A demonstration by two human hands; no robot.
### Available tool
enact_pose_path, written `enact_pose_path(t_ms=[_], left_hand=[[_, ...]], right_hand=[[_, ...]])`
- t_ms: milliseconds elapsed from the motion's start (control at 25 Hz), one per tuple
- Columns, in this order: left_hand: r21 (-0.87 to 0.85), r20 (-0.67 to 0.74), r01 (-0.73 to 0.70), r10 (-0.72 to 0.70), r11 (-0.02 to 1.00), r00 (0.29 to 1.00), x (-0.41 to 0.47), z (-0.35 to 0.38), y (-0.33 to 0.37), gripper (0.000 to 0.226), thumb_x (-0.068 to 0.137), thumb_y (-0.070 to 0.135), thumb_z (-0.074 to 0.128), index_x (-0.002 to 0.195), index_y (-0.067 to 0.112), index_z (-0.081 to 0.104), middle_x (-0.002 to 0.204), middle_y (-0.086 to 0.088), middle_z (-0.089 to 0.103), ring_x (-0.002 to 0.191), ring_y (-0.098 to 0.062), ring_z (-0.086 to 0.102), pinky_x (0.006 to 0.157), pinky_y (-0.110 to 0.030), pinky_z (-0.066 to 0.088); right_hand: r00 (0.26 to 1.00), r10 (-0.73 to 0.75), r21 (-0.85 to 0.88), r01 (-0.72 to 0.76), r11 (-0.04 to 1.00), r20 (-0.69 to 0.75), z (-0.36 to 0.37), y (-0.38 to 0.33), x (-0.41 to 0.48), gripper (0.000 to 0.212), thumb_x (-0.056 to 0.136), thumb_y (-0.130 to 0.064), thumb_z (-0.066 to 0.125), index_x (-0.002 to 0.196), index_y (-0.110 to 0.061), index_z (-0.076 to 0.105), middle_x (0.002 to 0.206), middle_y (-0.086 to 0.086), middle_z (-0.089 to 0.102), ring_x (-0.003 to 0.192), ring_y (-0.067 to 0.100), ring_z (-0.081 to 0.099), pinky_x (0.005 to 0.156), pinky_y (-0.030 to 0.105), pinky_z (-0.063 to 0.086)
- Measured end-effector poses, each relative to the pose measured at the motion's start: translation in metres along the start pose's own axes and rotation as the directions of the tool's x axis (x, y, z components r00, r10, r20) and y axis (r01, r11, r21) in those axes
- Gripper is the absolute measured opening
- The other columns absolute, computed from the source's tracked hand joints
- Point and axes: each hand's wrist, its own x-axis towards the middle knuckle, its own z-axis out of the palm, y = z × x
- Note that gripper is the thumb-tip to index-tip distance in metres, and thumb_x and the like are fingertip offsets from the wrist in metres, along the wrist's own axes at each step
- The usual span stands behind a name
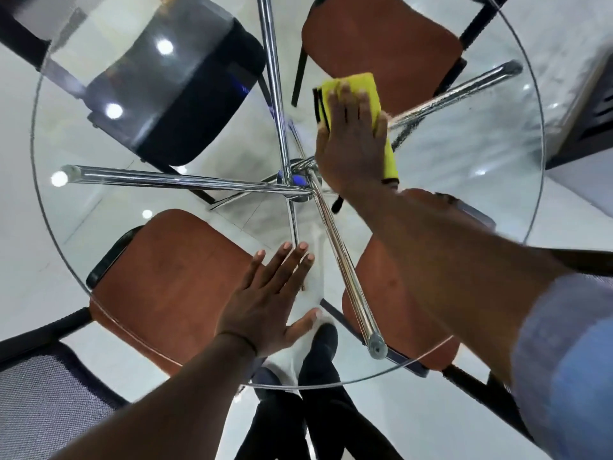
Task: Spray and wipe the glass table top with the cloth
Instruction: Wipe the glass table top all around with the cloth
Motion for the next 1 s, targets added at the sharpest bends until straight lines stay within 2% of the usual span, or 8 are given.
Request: enact_pose_path(t_ms=[280,360,440,560,680,840,920,1000], left_hand=[[0.025,0.001,0.007,-0.007,1.000,1.000,-0.002,0.007,0.001,0.087,0.097,0.066,0.048,0.165,0.019,0.023,0.174,0.001,0.015,0.161,-0.020,0.012,0.128,-0.054,0.016],[0.035,-0.002,0.005,-0.005,0.999,1.000,-0.003,0.010,0.000,0.087,0.097,0.067,0.044,0.166,0.020,0.020,0.174,0.001,0.014,0.161,-0.020,0.011,0.128,-0.054,0.014],[0.032,-0.018,-0.010,0.010,0.999,1.000,-0.003,0.011,0.000,0.086,0.098,0.067,0.041,0.167,0.021,0.017,0.174,0.002,0.013,0.161,-0.019,0.009,0.129,-0.053,0.011],[0.023,-0.014,-0.025,0.025,0.999,1.000,-0.003,0.012,-0.003,0.086,0.098,0.068,0.039,0.167,0.021,0.016,0.175,0.001,0.012,0.161,-0.019,0.008,0.130,-0.051,0.008],[-0.007,0.001,-0.027,0.027,1.000,1.000,-0.004,0.008,-0.001,0.085,0.098,0.068,0.038,0.166,0.019,0.019,0.174,0.000,0.013,0.161,-0.022,0.011,0.130,-0.052,0.008],[-0.111,0.196,-0.072,0.093,0.991,0.976,-0.001,-0.029,0.015,0.096,0.093,0.078,0.020,0.166,0.015,0.017,0.175,-0.004,0.004,0.161,-0.026,0.006,0.130,-0.049,0.007],[-0.192,0.288,-0.129,0.181,0.973,0.941,0.008,-0.048,0.034,0.097,0.093,0.080,0.024,0.166,0.016,0.016,0.175,-0.001,0.001,0.161,-0.022,0.007,0.130,-0.043,0.010],[-0.310,0.337,-0.184,0.288,0.933,0.896,0.020,-0.079,0.068,0.093,0.095,0.076,0.039,0.166,0.019,0.019,0.175,0.004,0.005,0.161,-0.017,0.011,0.130,-0.038,0.013]], right_hand=[[0.940,-0.309,0.029,0.308,0.951,0.143,-0.053,0.060,-0.178,0.053,0.110,-0.046,0.045,0.162,-0.038,0.044,0.177,0.008,0.025,0.162,0.034,0.030,0.123,0.056,0.031],[0.977,-0.162,-0.015,0.165,0.986,0.136,-0.059,0.084,-0.202,0.050,0.110,-0.051,0.047,0.159,-0.045,0.046,0.176,0.015,0.027,0.157,0.043,0.035,0.118,0.056,0.035],[0.981,0.167,-0.050,-0.162,0.985,0.103,-0.066,0.096,-0.216,0.049,0.108,-0.053,0.048,0.157,-0.053,0.044,0.174,0.018,0.028,0.149,0.047,0.041,0.114,0.057,0.039],[0.754,0.644,-0.042,-0.645,0.763,0.129,-0.082,0.100,-0.235,0.052,0.107,-0.055,0.049,0.156,-0.062,0.035,0.176,0.011,0.018,0.152,0.044,0.032,0.113,0.064,0.035],[0.686,0.676,-0.065,-0.687,0.723,0.270,-0.111,0.107,-0.263,0.055,0.109,-0.041,0.049,0.158,-0.057,0.028,0.173,0.012,0.014,0.145,0.046,0.034,0.104,0.064,0.043],[0.621,0.641,-0.125,-0.667,0.734,0.451,-0.170,0.125,-0.295,0.069,0.099,-0.014,0.049,0.160,-0.037,0.027,0.151,0.025,0.042,0.129,0.053,0.051,0.105,0.059,0.046],[0.548,0.667,-0.048,-0.754,0.655,0.505,-0.205,0.131,-0.310,0.070,0.097,-0.011,0.051,0.160,-0.031,0.030,0.143,0.023,0.055,0.121,0.047,0.061,0.101,0.049,0.052],[0.467,0.740,0.117,-0.873,0.474,0.485,-0.247,0.141,-0.334,0.065,0.099,-0.006,0.050,0.160,-0.026,0.036,0.133,0.019,0.061,0.093,0.032,0.063,0.074,0.034,0.051]])
